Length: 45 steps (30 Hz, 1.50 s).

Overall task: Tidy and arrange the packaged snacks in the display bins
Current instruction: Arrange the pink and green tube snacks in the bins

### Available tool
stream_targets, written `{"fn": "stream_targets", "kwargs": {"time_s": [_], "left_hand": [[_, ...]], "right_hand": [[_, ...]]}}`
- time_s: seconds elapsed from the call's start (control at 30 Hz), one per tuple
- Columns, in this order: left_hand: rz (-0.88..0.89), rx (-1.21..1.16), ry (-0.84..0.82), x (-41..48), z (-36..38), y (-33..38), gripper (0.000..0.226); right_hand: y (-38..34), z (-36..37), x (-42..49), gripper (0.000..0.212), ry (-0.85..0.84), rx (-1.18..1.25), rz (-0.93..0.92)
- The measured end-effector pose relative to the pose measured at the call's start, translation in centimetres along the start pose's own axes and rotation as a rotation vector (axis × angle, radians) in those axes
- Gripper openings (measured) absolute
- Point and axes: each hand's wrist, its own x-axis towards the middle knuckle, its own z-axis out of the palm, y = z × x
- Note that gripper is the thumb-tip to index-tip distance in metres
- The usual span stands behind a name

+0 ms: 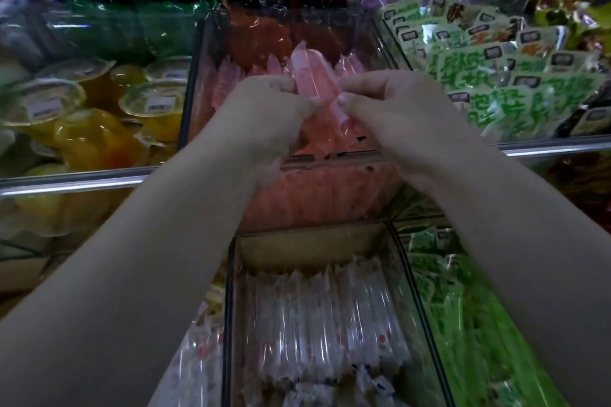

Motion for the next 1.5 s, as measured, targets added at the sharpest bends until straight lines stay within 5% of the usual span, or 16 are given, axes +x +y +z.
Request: {"fn": "stream_targets", "kwargs": {"time_s": [0.17,0.27,0.43,0.53,0.63,0.73,0.83,1.03,1.13,1.27,1.5], "left_hand": [[0.142,0.266,0.094,0.7,-0.4,-0.4,0.018],[0.119,0.230,0.087,0.7,-0.7,-0.4,0.014],[0.149,0.194,0.149,0.3,-1.0,-0.7,0.038],[0.156,0.276,0.060,-0.1,-1.1,-0.5,0.032],[0.146,0.452,-0.062,-0.2,-1.4,-0.2,0.063],[0.228,0.518,-0.115,-0.3,-1.6,-0.1,0.014],[0.282,0.500,-0.009,-0.2,-1.6,-0.7,0.036],[0.431,0.657,0.208,-0.6,-0.4,-1.8,0.037],[0.543,0.817,0.151,-1.3,-0.4,-1.8,0.025],[0.448,0.937,-0.047,-2.0,-1.7,-1.2,0.044],[0.462,0.970,0.112,-1.7,-1.5,-1.7,0.038]], "right_hand": [[-0.3,0.2,0.9,0.018,-0.006,-0.377,-0.155],[0.3,0.7,1.1,0.025,0.025,-0.495,-0.206],[0.9,1.2,1.0,0.034,0.065,-0.383,-0.208],[1.0,1.0,0.7,0.034,0.000,-0.353,-0.223],[1.1,0.7,1.2,0.025,-0.002,-0.349,-0.219],[1.3,0.9,1.7,0.005,0.057,-0.364,-0.194],[1.5,1.3,1.7,0.008,0.111,-0.415,-0.218],[1.5,0.9,1.1,0.016,-0.010,-0.407,-0.239],[1.4,1.0,1.1,0.016,0.008,-0.432,-0.221],[1.3,1.0,1.0,0.027,0.006,-0.472,-0.198],[1.1,0.8,1.3,0.013,-0.016,-0.502,-0.184]]}}
